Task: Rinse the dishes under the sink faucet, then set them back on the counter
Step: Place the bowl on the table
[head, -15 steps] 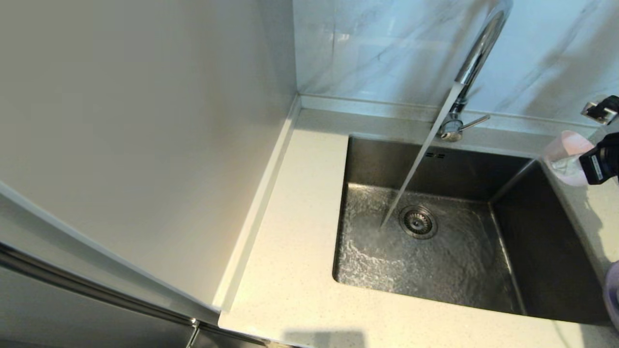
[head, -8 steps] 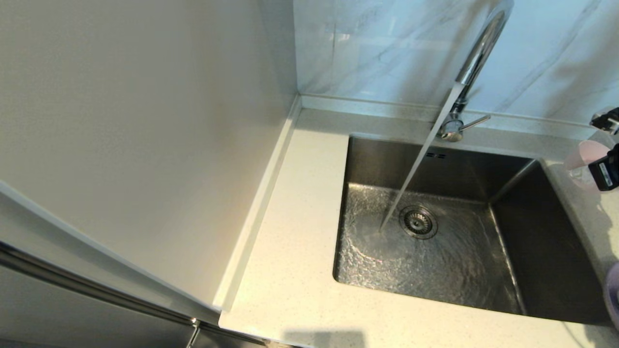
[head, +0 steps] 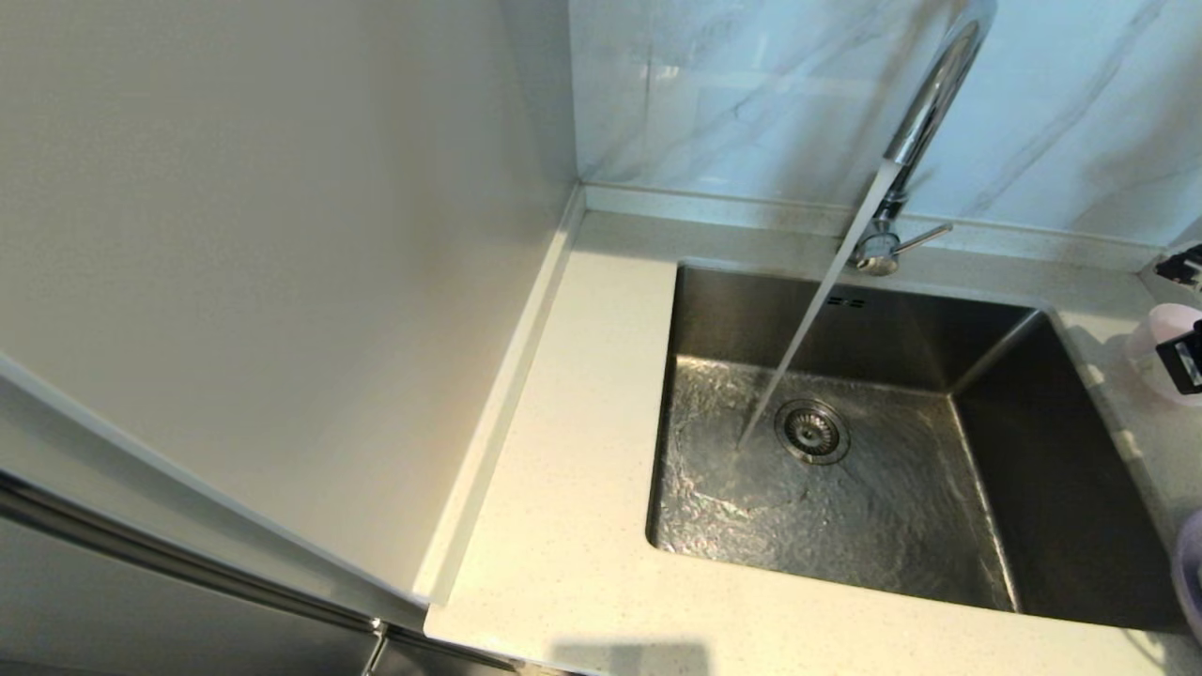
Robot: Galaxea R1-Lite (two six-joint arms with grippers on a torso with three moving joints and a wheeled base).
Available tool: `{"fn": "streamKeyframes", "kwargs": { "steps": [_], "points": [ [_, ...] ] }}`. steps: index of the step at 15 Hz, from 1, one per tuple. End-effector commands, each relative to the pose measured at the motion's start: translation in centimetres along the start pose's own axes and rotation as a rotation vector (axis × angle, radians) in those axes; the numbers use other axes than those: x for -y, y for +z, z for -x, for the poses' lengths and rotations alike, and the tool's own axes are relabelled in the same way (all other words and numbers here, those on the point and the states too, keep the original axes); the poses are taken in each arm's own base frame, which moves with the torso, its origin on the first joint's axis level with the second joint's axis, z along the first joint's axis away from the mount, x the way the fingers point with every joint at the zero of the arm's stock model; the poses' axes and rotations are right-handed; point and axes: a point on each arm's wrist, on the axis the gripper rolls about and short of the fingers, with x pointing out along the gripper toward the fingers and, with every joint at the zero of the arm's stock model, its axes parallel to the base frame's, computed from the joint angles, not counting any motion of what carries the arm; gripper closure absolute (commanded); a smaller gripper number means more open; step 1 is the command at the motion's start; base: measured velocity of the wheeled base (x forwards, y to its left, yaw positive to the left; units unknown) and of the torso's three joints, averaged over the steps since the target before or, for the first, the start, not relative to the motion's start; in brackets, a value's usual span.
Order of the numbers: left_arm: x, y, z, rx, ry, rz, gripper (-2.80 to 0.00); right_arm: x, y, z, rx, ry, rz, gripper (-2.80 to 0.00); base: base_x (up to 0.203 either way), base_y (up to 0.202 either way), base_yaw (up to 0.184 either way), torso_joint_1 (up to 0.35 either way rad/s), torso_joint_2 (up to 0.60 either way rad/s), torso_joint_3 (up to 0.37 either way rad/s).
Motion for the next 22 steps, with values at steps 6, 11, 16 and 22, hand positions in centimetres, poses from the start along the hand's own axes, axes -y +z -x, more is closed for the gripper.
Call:
{"fn": "streamKeyframes", "kwargs": {
  "steps": [6, 11, 16, 22],
  "points": [
    [0.0, 0.0, 0.0, 0.000, 0.001, 0.000, 0.00, 0.5, -0.9, -0.6, -0.025, 0.001, -0.015, -2.80, 0.000, 0.000, 0.000, 0.000, 0.00, 0.000],
    [0.0, 0.0, 0.0, 0.000, 0.001, 0.000, 0.00, 0.5, 0.3, 1.6, 0.030, -0.027, -0.003, -2.80, 0.000, 0.000, 0.000, 0.000, 0.00, 0.000],
    [0.0, 0.0, 0.0, 0.000, 0.000, 0.000, 0.00, -1.1, 1.9, 8.5, 0.122, -0.010, 0.019, -2.80, 0.000, 0.000, 0.000, 0.000, 0.00, 0.000],
    [0.0, 0.0, 0.0, 0.000, 0.001, 0.000, 0.00, -6.7, -1.5, 14.4, 0.104, 0.109, -0.043, -2.80, 0.000, 0.000, 0.000, 0.000, 0.00, 0.000]
  ]
}}
